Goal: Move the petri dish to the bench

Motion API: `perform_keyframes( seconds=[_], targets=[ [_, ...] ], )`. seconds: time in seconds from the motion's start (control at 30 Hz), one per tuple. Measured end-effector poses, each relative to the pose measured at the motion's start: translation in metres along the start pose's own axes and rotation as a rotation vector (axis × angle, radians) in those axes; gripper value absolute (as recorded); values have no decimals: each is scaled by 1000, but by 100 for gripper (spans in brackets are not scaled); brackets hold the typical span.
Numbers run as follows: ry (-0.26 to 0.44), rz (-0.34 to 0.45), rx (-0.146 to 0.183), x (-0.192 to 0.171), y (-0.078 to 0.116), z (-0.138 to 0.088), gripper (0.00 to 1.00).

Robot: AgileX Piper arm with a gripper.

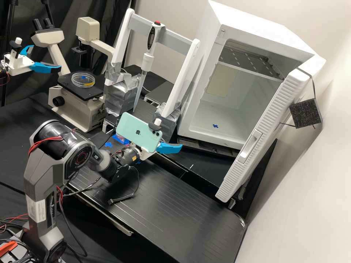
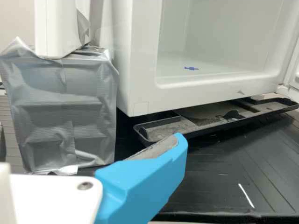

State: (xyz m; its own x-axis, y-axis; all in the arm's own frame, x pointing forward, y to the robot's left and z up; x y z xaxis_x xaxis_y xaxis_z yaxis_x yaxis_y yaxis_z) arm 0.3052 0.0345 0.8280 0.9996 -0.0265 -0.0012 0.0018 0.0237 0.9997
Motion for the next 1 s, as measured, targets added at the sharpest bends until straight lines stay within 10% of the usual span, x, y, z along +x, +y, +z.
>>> perform_keyframes(
  seconds=[0.5,0.77,1.0],
  targets=[
    [16,-32,18,-34,-3,3,100],
    [302,-24,66,-105,-5,-46,100],
    [545,-94,-31,-137,-31,-103,100]
  ],
)
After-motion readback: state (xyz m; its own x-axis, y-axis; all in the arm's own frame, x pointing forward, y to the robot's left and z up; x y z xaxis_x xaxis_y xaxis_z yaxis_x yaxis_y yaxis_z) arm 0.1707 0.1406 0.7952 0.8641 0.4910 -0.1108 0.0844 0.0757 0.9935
